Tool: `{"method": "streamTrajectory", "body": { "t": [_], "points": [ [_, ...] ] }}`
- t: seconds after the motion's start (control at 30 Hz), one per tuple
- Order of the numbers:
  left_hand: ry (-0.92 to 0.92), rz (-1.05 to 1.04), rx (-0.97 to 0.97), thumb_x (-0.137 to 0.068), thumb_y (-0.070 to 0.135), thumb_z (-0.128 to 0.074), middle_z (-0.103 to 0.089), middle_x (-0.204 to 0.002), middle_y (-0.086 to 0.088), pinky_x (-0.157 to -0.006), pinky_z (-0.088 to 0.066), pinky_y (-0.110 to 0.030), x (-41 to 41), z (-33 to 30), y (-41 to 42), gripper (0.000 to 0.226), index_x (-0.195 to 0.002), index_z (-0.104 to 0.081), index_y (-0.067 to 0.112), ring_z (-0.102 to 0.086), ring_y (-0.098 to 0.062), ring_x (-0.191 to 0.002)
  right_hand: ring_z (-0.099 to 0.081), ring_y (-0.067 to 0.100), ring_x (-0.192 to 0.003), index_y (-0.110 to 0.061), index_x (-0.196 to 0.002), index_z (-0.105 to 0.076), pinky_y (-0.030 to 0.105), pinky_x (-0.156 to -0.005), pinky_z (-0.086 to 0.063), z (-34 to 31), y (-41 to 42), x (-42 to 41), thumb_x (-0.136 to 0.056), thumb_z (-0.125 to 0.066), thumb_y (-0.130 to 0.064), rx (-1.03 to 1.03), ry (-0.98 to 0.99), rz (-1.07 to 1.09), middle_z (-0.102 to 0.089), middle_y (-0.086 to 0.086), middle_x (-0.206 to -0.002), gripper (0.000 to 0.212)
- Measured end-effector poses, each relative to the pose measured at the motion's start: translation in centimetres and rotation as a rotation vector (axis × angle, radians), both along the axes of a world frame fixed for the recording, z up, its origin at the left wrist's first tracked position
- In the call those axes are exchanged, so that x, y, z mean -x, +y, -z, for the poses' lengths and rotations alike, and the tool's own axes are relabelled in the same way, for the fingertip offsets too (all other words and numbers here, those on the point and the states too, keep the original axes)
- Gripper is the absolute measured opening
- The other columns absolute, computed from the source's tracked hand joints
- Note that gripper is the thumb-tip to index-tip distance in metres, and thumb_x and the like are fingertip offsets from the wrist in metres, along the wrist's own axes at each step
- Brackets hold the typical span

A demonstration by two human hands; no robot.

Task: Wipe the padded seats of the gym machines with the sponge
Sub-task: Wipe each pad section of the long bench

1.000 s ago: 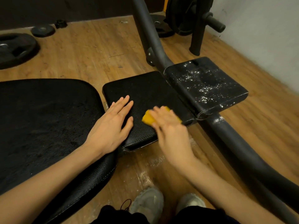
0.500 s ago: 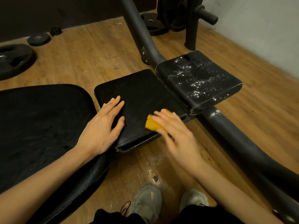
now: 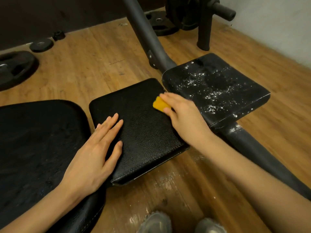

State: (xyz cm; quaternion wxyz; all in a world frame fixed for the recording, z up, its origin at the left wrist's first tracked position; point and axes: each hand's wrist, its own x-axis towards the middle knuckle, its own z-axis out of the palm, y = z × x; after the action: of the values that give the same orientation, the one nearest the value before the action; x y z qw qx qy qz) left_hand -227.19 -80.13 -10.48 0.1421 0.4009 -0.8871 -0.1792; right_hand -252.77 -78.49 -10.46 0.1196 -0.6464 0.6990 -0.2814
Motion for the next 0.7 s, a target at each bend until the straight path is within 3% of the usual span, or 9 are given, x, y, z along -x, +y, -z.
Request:
{"method": "streamTrajectory", "body": {
  "t": [0.13, 0.23, 0.43, 0.53, 0.63, 0.7],
  "points": [
    [0.02, -0.012, -0.022, -0.096, 0.051, -0.03, -0.018, -0.16, 0.019, -0.12, -0.01, -0.024, 0.2, -0.2, 0.0, 0.06, -0.152, -0.027, 0.029, -0.013, 0.0, -0.148, -0.049, 0.031, -0.124, -0.01, -0.141, -0.045, 0.044, -0.1, -0.041, -0.6, -7.1, 0.5, -0.1, -0.048, -0.012, -0.089, 0.044, 0.011, -0.052, 0.013, -0.138, 0.042],
    [0.008, -0.013, -0.012, -0.097, 0.05, -0.031, -0.019, -0.16, 0.018, -0.12, -0.011, -0.025, 0.1, -0.2, 0.1, 0.059, -0.152, -0.029, 0.028, -0.014, -0.001, -0.148, -0.055, 0.032, -0.112, -0.012, -0.139, -0.044, 0.04, -0.086, -0.044, -0.4, -6.2, 0.0, -0.1, -0.046, -0.013, -0.06, 0.114, 0.031, -0.055, 0.012, -0.128, 0.039],
    [-0.02, 0.007, 0.014, -0.099, 0.047, -0.028, -0.017, -0.161, 0.016, -0.119, -0.011, -0.028, 0.5, 0.0, 0.1, 0.058, -0.153, -0.028, 0.024, -0.014, -0.006, -0.149, -0.05, 0.021, -0.126, -0.017, -0.147, -0.039, 0.034, -0.105, -0.04, -0.5, 6.9, 0.2, -0.101, -0.048, -0.021, -0.072, 0.008, 0.096, -0.046, 0.002, -0.145, 0.047],
    [-0.04, 0.004, 0.017, -0.099, 0.047, -0.027, -0.015, -0.162, 0.016, -0.119, -0.01, -0.027, 0.5, 0.0, 0.0, 0.059, -0.153, -0.026, 0.024, -0.013, -0.006, -0.149, -0.051, 0.025, -0.126, -0.012, -0.143, -0.045, 0.036, -0.102, -0.044, -0.2, 4.4, -0.2, -0.098, -0.053, -0.013, 0.001, 0.112, 0.11, -0.05, 0.008, -0.142, 0.045],
    [-0.046, 0.0, 0.017, -0.1, 0.045, -0.028, -0.015, -0.162, 0.016, -0.12, -0.009, -0.024, 0.6, -0.2, 0.1, 0.058, -0.153, -0.026, 0.025, -0.013, -0.005, -0.149, -0.055, 0.029, -0.115, -0.008, -0.132, -0.052, 0.037, -0.082, -0.046, 0.2, -4.1, -0.6, -0.094, -0.054, -0.005, -0.013, 0.182, 0.039, -0.057, 0.011, -0.127, 0.038],
    [-0.052, -0.001, 0.021, -0.1, 0.044, -0.029, -0.015, -0.162, 0.015, -0.12, -0.008, -0.023, 0.6, -0.3, 0.2, 0.057, -0.153, -0.025, 0.025, -0.012, -0.004, -0.149, -0.059, 0.033, -0.102, -0.008, -0.116, -0.055, 0.034, -0.067, -0.035, -0.6, -9.1, -0.4, -0.096, -0.05, -0.006, -0.094, 0.141, 0.08, -0.06, 0.012, -0.112, 0.02]
  ]
}}
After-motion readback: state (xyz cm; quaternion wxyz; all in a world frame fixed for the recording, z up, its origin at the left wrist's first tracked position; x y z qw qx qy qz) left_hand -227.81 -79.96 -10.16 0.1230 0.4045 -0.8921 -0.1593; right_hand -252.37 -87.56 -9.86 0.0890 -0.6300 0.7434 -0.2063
